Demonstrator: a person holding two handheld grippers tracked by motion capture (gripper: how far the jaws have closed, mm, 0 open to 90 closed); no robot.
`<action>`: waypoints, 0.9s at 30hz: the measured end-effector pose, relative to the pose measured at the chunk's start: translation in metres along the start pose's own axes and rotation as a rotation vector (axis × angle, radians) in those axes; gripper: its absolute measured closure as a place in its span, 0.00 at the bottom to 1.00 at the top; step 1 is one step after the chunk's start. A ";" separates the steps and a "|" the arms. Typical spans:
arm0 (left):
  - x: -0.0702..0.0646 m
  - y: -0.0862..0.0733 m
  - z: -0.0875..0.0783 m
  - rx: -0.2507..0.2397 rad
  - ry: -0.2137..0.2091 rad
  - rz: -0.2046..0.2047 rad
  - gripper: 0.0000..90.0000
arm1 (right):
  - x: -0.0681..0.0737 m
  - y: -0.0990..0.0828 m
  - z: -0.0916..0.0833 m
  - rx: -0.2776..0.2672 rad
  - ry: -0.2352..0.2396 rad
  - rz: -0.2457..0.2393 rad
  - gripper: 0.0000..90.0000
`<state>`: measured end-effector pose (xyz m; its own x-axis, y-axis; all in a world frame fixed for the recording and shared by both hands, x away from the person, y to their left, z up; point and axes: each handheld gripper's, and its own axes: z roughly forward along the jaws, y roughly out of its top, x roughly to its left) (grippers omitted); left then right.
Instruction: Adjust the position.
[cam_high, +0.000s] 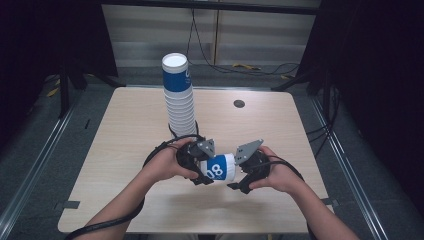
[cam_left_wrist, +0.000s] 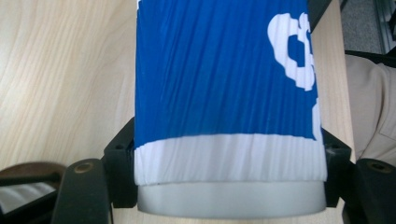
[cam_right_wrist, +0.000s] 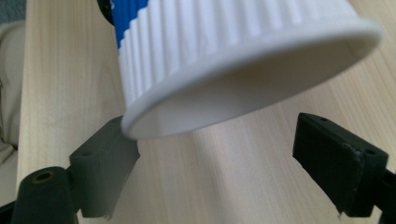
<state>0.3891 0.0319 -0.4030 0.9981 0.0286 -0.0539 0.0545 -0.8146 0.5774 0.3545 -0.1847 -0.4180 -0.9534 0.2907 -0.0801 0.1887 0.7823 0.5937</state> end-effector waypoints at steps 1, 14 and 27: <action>0.001 -0.001 -0.001 -0.009 0.004 -0.006 0.33 | 0.000 -0.001 0.000 -0.012 0.000 0.007 0.15; 0.007 -0.016 -0.006 -0.085 -0.005 -0.049 0.33 | -0.004 -0.012 -0.012 -0.221 0.004 0.106 0.16; 0.009 -0.017 -0.006 -0.135 -0.020 -0.070 0.33 | -0.003 -0.018 -0.015 -0.351 -0.005 0.147 0.16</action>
<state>0.3973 0.0494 -0.4083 0.9910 0.0700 -0.1138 0.1288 -0.7254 0.6761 0.3504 -0.2083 -0.4167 -0.9208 0.3894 0.0229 0.2306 0.4962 0.8370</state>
